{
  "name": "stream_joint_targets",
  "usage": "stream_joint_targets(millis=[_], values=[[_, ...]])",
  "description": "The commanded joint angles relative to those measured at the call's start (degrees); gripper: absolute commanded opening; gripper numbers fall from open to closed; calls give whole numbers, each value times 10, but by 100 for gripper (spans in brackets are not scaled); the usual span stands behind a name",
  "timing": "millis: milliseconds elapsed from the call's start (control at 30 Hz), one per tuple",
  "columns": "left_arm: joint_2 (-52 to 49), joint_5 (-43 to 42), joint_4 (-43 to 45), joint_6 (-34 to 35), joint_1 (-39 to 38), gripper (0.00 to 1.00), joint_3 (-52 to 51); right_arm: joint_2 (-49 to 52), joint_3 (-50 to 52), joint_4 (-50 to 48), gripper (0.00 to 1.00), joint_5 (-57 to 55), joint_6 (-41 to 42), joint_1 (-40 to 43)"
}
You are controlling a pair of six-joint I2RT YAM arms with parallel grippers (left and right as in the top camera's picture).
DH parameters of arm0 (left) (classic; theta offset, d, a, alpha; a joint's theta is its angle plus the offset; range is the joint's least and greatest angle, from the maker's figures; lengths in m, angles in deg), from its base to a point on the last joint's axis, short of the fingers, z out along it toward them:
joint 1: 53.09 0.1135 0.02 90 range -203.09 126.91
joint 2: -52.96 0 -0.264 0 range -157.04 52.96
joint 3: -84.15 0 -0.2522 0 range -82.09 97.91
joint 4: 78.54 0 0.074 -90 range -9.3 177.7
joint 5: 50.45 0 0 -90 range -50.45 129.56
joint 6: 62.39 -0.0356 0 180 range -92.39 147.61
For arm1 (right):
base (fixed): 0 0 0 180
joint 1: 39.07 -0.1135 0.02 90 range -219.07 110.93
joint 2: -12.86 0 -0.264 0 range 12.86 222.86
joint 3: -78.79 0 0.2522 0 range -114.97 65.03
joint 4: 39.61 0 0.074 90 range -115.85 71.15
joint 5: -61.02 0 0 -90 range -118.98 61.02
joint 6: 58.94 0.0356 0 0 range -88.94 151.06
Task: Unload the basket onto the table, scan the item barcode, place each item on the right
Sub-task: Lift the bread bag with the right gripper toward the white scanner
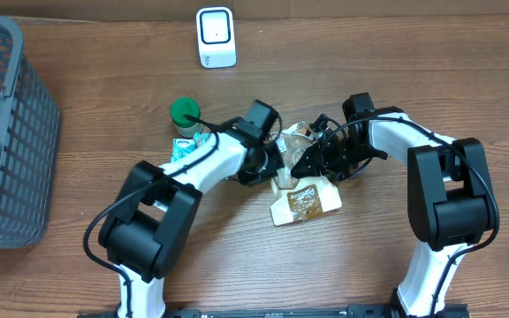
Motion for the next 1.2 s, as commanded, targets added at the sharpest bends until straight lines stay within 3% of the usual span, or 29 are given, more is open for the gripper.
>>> stream_joint_targets(millis=[0,233,267,333,367,567,700,867,967,1167], values=[[-36,6,-3,-35,35,4,-9,9,6,-8,43,14,10,11],[-36,-40,-3,-85,54,4,-7,9,6,-2,40,19,10,22],[-36,-50,-3,-97,54,4,-3,9,6,0,35,19,10,22],[-33,-70,-5,-120,54,4,9,9,6,0,8,22,13,22],[-28,-78,-13,-131,55,4,21,9,6,1,4,30,13,22],[32,-63,-147,-206,68,4,150,0,-31,59,4,25,12,23],[74,-47,-279,-273,92,4,282,-31,-118,143,4,-30,10,18],[88,24,-445,-327,174,4,452,-51,-312,212,4,-186,36,-14],[88,85,-471,-330,235,6,486,-51,-392,155,4,-374,92,-63],[84,147,-472,-330,325,11,485,-42,-396,-13,4,-575,69,-155]])
